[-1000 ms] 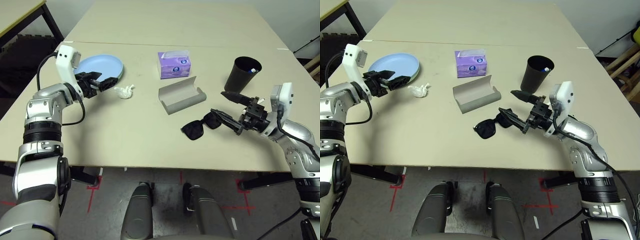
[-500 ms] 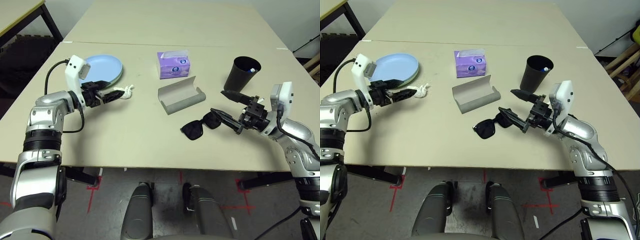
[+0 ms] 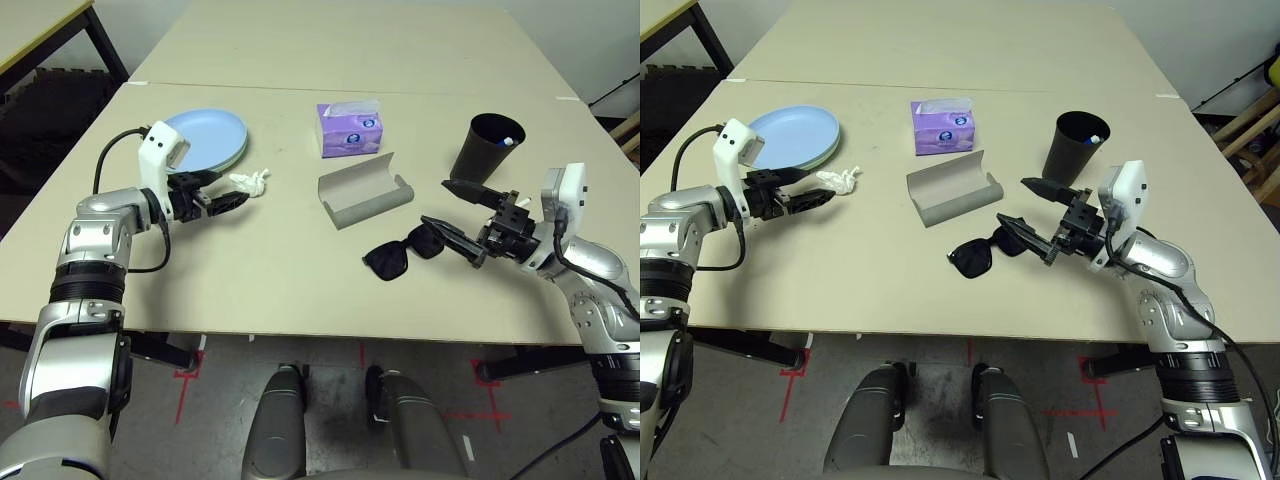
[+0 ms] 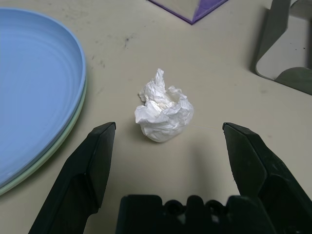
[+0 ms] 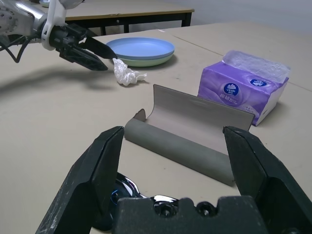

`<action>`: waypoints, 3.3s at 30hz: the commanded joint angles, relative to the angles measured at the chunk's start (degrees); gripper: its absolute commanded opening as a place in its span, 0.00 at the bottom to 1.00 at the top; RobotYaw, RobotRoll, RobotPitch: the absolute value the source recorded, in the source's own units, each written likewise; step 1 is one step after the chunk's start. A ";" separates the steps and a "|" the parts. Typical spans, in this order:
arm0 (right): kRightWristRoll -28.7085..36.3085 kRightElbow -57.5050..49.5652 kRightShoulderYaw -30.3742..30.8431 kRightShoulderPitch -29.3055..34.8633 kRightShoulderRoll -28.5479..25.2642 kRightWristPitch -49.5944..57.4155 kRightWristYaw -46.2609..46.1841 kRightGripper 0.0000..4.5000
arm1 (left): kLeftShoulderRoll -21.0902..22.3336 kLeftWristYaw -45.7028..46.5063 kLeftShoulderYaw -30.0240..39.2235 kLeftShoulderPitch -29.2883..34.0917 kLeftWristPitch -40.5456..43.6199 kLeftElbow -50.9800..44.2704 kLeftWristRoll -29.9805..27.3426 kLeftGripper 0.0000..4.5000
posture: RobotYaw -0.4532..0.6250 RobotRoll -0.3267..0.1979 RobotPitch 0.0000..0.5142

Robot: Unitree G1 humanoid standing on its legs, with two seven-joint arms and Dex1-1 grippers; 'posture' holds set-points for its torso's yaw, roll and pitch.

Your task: Organize and tidy the items on the table.

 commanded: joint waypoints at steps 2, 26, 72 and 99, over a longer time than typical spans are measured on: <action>-0.02 -1.07 -0.16 0.77 -0.15 0.25 -0.11 1.00 | -1.05 1.24 -0.65 -1.42 -3.34 2.90 1.61 1.00 | 0.52 0.62 0.35; 0.36 -3.05 -0.52 1.53 -0.31 0.83 -1.05 1.00 | -4.19 0.55 -1.68 -3.97 -5.37 9.03 3.08 0.19 | 0.50 0.62 0.38; -0.18 -1.88 -0.41 0.73 0.35 0.07 -1.18 1.00 | -4.71 38.08 6.58 -29.06 -17.24 34.27 7.54 0.23 | 0.50 0.62 0.34; -1.05 1.02 -0.88 -1.22 -0.40 -0.40 -1.08 1.00 | -12.37 1.77 5.13 -4.33 -10.72 0.40 -4.92 1.00 | 0.53 0.62 0.35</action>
